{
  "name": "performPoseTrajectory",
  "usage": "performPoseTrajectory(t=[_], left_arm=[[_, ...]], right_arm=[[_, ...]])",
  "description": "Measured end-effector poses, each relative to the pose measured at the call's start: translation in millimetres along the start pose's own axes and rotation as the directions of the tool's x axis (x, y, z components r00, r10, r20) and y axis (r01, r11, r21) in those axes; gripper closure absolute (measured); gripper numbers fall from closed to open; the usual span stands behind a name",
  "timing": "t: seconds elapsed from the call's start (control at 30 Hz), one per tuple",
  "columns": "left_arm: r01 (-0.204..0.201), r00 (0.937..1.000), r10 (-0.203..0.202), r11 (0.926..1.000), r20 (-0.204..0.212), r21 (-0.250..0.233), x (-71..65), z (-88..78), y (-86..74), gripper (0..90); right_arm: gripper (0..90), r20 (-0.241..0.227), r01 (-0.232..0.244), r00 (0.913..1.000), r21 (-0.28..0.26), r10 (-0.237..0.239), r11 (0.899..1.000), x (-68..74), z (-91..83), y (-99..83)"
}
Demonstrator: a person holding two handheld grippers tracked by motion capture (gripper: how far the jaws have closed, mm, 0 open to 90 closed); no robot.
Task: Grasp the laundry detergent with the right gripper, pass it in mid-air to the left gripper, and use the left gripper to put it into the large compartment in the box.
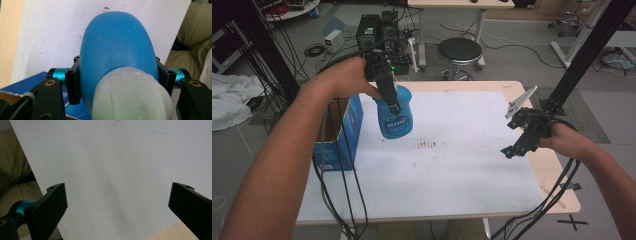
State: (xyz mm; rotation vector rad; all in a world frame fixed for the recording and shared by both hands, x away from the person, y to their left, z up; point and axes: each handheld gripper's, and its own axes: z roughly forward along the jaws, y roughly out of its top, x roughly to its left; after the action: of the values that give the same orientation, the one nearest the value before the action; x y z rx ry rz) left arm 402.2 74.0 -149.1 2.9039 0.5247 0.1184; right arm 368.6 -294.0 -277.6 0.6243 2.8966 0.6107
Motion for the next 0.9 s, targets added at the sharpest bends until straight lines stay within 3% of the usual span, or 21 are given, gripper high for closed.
performPoseTrajectory(t=[0.23, 0.5, 0.73, 0.9], left_arm=[[0.060, 0.9981, -0.061, 0.9977, -0.008, -0.030, 9.9, -20.6, -10.8, 37.6], [0.103, 0.9946, -0.103, 0.9937, -0.002, -0.045, 20.8, -45.1, -28.2, 37.6], [0.129, 0.9913, -0.130, 0.9900, -0.016, -0.056, 25.5, -65.7, -49.2, 37.6], [0.165, 0.9855, -0.167, 0.9832, -0.026, -0.079, 28.6, -77.1, -70.6, 37.6]], right_arm=[[1.1, 0.000, -0.018, 0.9998, 0.009, 0.018, 1.000, -5.9, -5.5, -6.5], [1.1, -0.010, -0.013, 0.9999, 0.011, 0.013, 1.000, -6.2, -5.0, -10.9], [1.1, -0.011, -0.027, 0.9996, -0.001, 0.027, 1.000, -7.8, -7.5, -12.8], [1.1, -0.010, -0.028, 0.9996, -0.004, 0.028, 1.000, -7.9, -7.7, -12.3]])
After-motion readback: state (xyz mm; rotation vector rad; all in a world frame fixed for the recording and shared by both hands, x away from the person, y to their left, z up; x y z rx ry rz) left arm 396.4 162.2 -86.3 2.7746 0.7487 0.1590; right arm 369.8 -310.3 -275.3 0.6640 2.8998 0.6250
